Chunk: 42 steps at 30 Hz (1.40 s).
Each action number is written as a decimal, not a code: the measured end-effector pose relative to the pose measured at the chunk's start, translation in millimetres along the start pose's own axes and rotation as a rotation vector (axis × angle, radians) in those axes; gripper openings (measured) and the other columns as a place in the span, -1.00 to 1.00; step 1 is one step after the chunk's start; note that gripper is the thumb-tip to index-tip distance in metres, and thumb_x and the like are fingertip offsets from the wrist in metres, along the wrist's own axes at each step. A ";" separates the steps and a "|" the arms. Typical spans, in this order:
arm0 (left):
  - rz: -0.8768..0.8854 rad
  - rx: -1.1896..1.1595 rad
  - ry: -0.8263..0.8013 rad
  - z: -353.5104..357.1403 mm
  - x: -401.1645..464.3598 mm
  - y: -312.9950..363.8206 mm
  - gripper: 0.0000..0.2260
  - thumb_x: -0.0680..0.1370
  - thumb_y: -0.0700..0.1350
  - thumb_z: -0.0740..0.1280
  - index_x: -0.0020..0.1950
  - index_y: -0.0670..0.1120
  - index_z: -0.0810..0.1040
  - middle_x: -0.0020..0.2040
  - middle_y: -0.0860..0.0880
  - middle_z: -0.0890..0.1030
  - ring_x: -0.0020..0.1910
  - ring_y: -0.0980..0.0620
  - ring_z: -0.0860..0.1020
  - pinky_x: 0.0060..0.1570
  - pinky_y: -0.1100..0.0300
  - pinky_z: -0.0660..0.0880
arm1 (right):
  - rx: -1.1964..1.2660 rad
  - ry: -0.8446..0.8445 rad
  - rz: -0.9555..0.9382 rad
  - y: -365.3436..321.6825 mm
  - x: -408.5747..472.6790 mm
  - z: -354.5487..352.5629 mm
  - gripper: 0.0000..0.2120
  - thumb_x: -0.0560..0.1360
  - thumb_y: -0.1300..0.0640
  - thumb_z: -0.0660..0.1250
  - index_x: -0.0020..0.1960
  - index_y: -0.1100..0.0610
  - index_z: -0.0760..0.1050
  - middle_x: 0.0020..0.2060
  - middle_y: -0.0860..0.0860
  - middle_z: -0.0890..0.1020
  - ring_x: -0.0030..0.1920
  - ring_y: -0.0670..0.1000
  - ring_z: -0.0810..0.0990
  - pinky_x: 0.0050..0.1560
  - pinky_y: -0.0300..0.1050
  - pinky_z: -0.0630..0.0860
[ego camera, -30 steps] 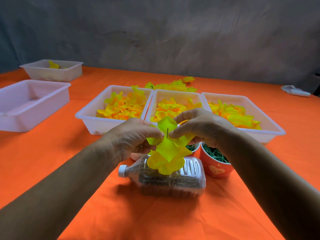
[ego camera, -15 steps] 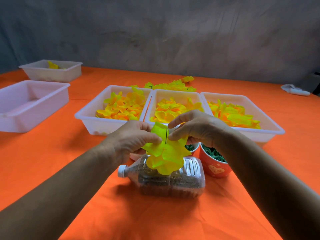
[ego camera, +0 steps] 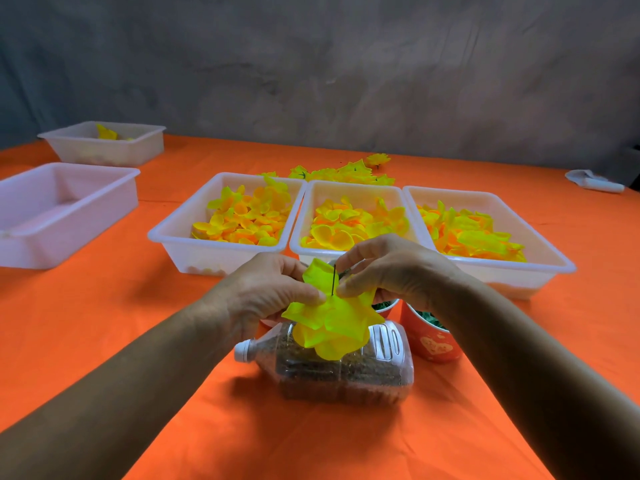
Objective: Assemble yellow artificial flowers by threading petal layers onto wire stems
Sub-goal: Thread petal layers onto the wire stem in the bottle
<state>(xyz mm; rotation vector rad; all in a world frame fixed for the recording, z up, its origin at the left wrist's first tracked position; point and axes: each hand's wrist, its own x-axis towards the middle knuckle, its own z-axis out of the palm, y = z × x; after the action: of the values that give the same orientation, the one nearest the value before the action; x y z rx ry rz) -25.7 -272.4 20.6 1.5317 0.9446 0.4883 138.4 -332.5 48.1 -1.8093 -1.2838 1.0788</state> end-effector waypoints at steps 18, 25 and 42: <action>0.021 0.045 0.007 1.5 3.1 0.5 -0.75 0.34 -0.42 0.45 -0.01 -0.26 0.59 -0.17 -0.22 0.67 -0.19 -0.17 0.64 0.00 -0.11 0.55 | -0.089 0.029 -0.058 0.1 -3.4 8.5 -0.74 0.32 0.38 0.48 -0.06 0.14 0.57 -0.28 -0.01 0.61 -0.23 -0.01 0.58 -0.10 -0.09 0.54; -0.001 0.074 0.004 0.5 6.7 -1.6 -0.75 0.34 -0.36 0.48 -0.02 -0.23 0.58 -0.28 -0.14 0.64 -0.29 -0.09 0.59 -0.26 0.13 0.48 | -0.134 0.019 -0.063 -0.7 -1.6 8.1 -0.72 0.33 0.39 0.48 -0.02 0.17 0.56 -0.25 0.01 0.61 -0.20 0.00 0.59 -0.08 -0.08 0.56; 0.107 0.185 0.088 -7.7 8.3 -11.5 -0.64 0.26 -0.26 0.58 -0.07 -0.17 0.50 -0.34 -0.08 0.51 -0.41 0.05 0.45 -0.33 0.16 0.43 | -0.128 0.208 -0.092 17.1 -5.2 17.0 -0.63 0.27 0.31 0.55 0.02 0.10 0.56 -0.15 0.00 0.56 -0.20 -0.05 0.54 -0.20 -0.18 0.50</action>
<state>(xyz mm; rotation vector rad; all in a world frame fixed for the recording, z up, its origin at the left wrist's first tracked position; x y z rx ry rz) -30.1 -261.6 9.4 1.7464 1.0019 0.5606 129.2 -341.7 27.1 -1.8809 -1.3200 0.7528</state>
